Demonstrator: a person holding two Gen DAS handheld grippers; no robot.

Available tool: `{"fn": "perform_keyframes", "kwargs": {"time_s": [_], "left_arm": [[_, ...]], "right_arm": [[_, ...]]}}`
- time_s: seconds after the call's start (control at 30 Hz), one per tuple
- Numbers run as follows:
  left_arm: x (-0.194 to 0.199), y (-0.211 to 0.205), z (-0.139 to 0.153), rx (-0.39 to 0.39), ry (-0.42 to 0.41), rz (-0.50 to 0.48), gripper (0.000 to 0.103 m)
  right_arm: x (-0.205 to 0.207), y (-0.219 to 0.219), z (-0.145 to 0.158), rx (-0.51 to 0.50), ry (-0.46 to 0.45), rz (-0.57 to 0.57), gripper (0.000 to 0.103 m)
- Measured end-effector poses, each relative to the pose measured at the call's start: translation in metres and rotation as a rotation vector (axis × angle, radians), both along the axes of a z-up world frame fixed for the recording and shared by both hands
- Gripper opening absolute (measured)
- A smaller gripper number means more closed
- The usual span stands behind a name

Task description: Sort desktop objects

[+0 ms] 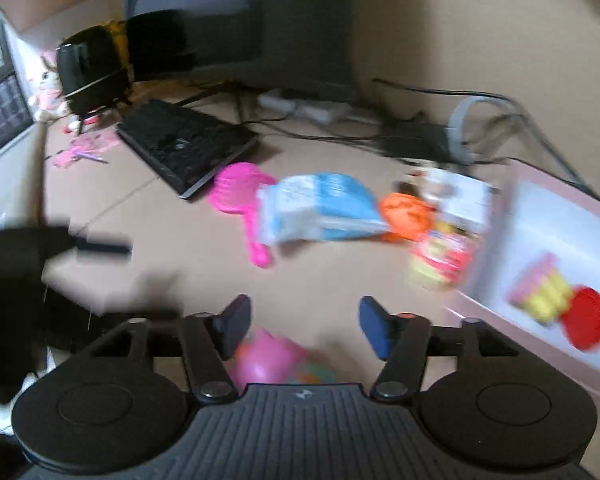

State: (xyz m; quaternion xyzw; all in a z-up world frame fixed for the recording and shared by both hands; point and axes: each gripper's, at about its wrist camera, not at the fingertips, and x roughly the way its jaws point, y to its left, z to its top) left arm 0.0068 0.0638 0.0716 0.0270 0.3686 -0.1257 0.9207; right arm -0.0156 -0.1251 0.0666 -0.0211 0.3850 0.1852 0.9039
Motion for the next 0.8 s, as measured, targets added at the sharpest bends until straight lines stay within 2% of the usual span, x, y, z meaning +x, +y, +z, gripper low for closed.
{"fn": "perform_keyframes", "kwargs": {"time_s": [0.13,0.2,0.3,0.4,0.43,0.6,0.8], "left_arm": [[0.047,-0.031,0.009,0.056,-0.088,-0.139,0.101],[0.073,-0.047,0.005,0.118,-0.094,-0.191,0.101],[0.115,-0.066,-0.01,0.193,-0.04,-0.219,0.101],[0.141,-0.072,-0.025,0.214,0.014,-0.206,0.099],[0.147,-0.073,-0.029,0.21,0.03,-0.197,0.092],[0.144,-0.073,-0.035,0.197,0.062,-0.182,0.063],[0.095,-0.062,-0.027,0.129,0.097,-0.218,0.06]], "right_arm": [[-0.016,-0.024,-0.003,-0.026,-0.008,-0.096,0.084],[-0.026,-0.035,-0.004,-0.017,-0.001,-0.14,0.085],[-0.042,-0.045,-0.006,-0.025,0.001,-0.181,0.087],[-0.058,-0.051,-0.01,-0.047,0.002,-0.201,0.09],[-0.062,-0.053,-0.011,-0.054,0.004,-0.209,0.091],[-0.076,-0.061,-0.019,-0.068,0.024,-0.242,0.094],[-0.073,-0.041,-0.022,-0.144,-0.005,-0.159,0.094]]}}
